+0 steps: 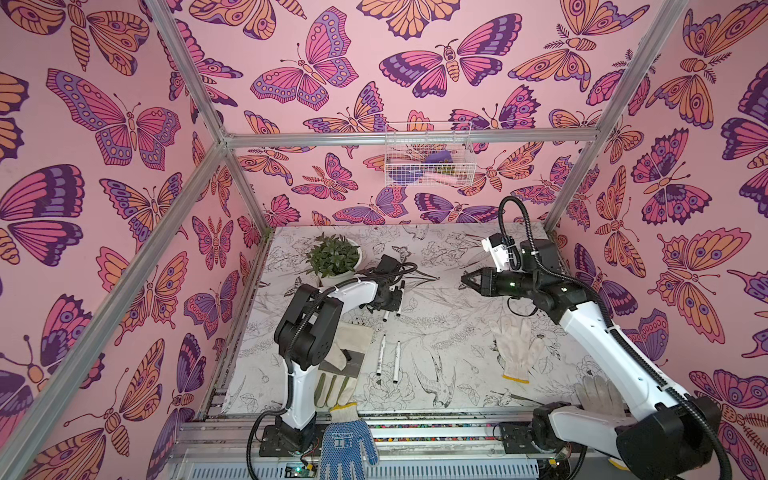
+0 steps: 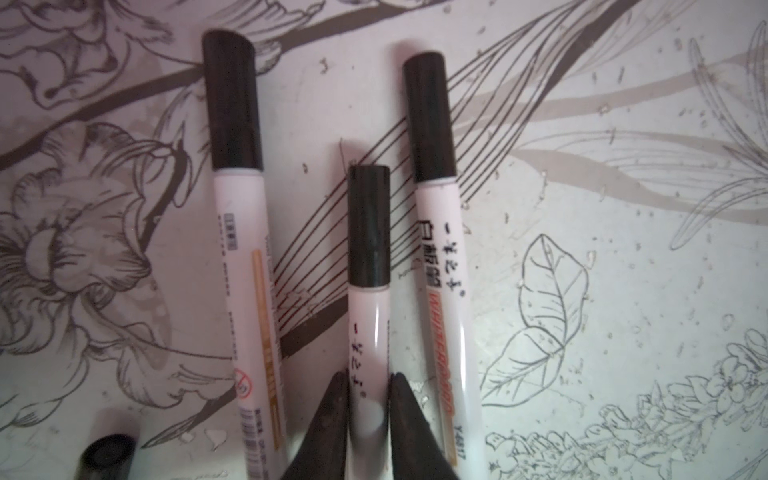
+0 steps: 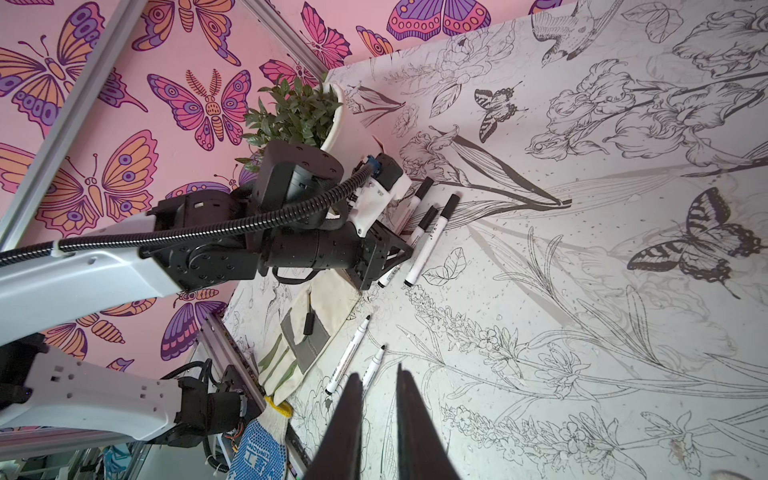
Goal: Insert the pens into the pen caps
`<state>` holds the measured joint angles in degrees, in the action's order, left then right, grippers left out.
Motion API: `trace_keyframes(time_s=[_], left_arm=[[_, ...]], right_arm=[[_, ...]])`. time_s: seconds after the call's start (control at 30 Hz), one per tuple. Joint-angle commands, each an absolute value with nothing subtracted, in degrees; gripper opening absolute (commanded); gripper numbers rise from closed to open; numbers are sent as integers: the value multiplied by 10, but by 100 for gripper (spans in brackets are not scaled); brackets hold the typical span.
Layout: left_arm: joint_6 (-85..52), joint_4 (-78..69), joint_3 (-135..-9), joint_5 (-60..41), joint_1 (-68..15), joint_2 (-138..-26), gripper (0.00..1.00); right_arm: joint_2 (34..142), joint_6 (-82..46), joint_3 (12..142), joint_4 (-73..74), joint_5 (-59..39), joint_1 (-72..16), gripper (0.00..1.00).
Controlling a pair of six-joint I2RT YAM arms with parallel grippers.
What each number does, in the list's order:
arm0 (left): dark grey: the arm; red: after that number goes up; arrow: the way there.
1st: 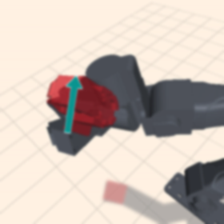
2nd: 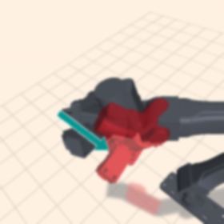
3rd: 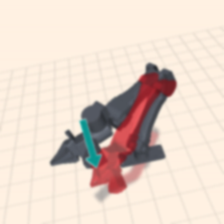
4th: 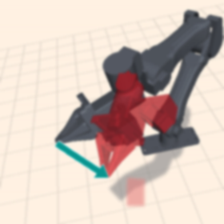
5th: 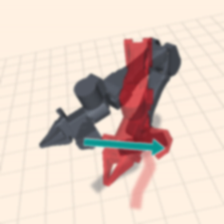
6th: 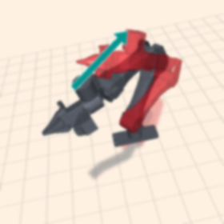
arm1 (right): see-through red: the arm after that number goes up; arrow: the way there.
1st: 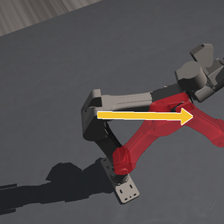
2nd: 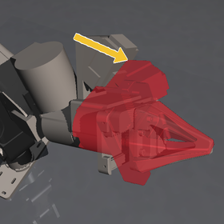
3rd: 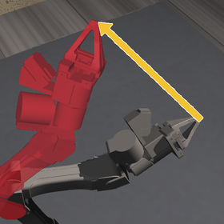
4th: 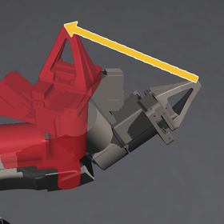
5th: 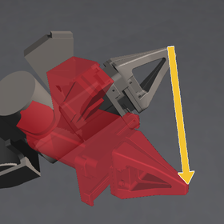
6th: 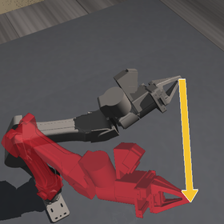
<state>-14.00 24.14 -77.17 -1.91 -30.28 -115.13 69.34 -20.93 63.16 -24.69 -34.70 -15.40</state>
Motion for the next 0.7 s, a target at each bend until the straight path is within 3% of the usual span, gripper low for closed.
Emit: trace_keyframes(time_s=[0.0, 0.37, 0.67], left_arm=[[-143, 263, -779, -18, -299, -1163, 22], [-153, 264, -767, 16, -303, -1043, 32], [-199, 277, -551, 33, -418, -855, 47]], right_arm=[[681, -195, 632, -255, -347, -151, 19], [686, -192, 627, -251, -360, -157, 25], [706, -187, 636, -250, -356, -158, 25]])
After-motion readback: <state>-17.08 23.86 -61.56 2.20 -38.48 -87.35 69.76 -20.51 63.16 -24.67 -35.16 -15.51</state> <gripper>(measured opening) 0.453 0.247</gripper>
